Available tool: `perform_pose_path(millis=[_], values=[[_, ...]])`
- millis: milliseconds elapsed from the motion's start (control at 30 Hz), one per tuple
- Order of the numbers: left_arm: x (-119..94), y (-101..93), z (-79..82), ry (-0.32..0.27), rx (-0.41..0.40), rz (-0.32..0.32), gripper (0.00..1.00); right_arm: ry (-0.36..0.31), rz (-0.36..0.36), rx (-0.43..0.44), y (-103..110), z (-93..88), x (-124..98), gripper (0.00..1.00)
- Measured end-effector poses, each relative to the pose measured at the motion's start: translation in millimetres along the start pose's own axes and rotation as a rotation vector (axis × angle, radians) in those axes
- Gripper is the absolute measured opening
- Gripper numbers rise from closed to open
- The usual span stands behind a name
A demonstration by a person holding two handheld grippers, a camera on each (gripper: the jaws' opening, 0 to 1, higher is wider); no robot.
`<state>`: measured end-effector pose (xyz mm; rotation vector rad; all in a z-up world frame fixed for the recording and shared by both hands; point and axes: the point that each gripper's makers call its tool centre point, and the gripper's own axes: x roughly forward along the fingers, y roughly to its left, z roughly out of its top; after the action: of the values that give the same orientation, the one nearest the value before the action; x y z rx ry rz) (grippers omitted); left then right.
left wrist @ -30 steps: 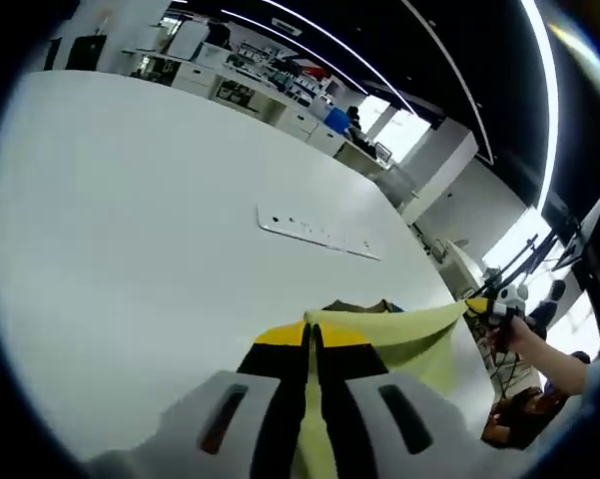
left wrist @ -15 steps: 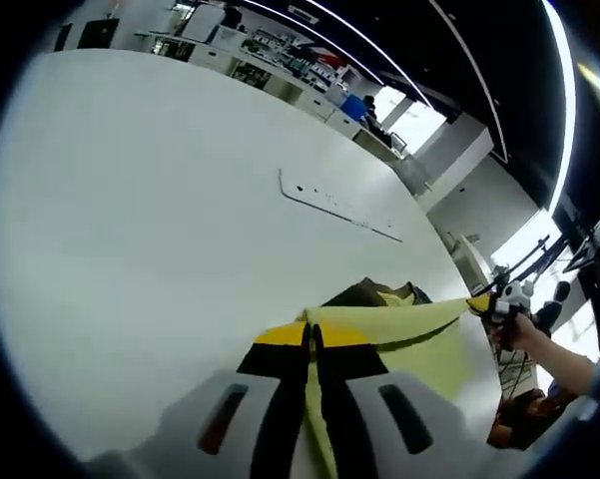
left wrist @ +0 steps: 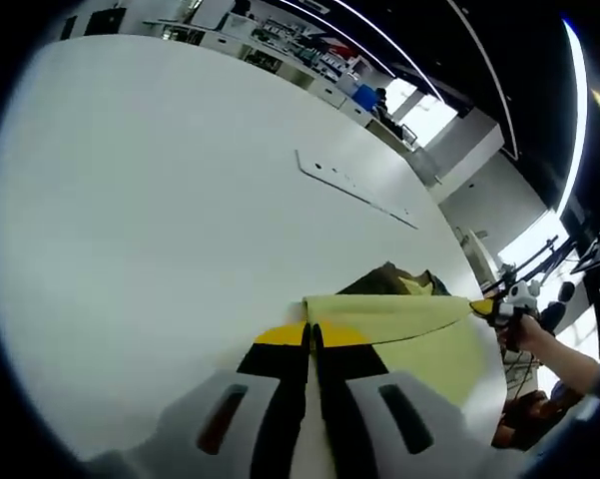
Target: Fold the garment on the visible template until the final outline fits inside the template.
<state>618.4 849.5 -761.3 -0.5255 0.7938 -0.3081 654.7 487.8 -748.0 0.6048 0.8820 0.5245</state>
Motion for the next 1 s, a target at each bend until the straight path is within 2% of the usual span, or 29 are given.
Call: perform_pose_path(millis=[167, 233, 267, 300, 367, 400, 533, 600, 633, 767, 867, 900, 1000], values=[[-0.2, -3.1, 2.1, -0.014, 0.063, -0.025, 0.00, 0.003, 0.001, -0.012, 0.5, -0.3, -0.5, 0.00], [-1.6, -5.3, 2.3, -0.021, 0.099, -0.039, 0.01, 0.004, 0.014, -0.060, 3.9, -0.9, -1.6, 0.00], [-2.5, -4.7, 2.4, -0.025, 0.142, -0.035, 0.02, 0.004, 0.011, -0.117, 3.7, -1.0, -2.6, 0.00], [-2.7, -1.2, 3.0, -0.023, 0.180, -0.021, 0.04, -0.002, 0.011, -0.148, 4.7, -0.5, -3.1, 0.06], [-3.2, -2.0, 1.5, -0.025, 0.249, -0.024, 0.16, -0.010, 0.013, -0.167, 8.6, -1.9, -4.2, 0.25], [-3.9, -3.4, -1.4, -0.011, 0.263, -0.030, 0.20, -0.019, 0.019, -0.210, 10.5, -1.1, -5.1, 0.34], [-7.5, -7.5, -2.2, -0.008, 0.332, -0.049, 0.32, -0.022, 0.015, -0.254, 12.4, -1.5, -9.8, 0.44], [-9.0, -10.3, -2.0, -0.003, 0.363, -0.060, 0.43, -0.031, 0.021, -0.273, 14.6, 0.6, -12.2, 0.53], [-9.1, -11.9, -0.7, -0.005, 0.408, -0.070, 0.49, -0.036, 0.022, -0.288, 15.5, 1.8, -13.4, 0.56], [-11.7, -22.7, -1.2, 0.006, 0.462, -0.112, 0.69, -0.037, 0.018, -0.349, 17.5, 5.3, -18.2, 0.64], [-13.0, -28.9, -5.5, 0.050, 0.547, -0.144, 0.81, -0.038, 0.018, -0.388, 18.0, 6.1, -20.8, 0.77], [-13.2, -30.3, -5.7, 0.053, 0.550, -0.146, 0.85, -0.028, -0.001, -0.441, 14.1, 6.3, -22.5, 0.82], [-15.0, -33.4, -7.5, 0.081, 0.622, -0.162, 0.92, -0.002, -0.025, -0.508, 8.0, 4.2, -25.2, 0.87]])
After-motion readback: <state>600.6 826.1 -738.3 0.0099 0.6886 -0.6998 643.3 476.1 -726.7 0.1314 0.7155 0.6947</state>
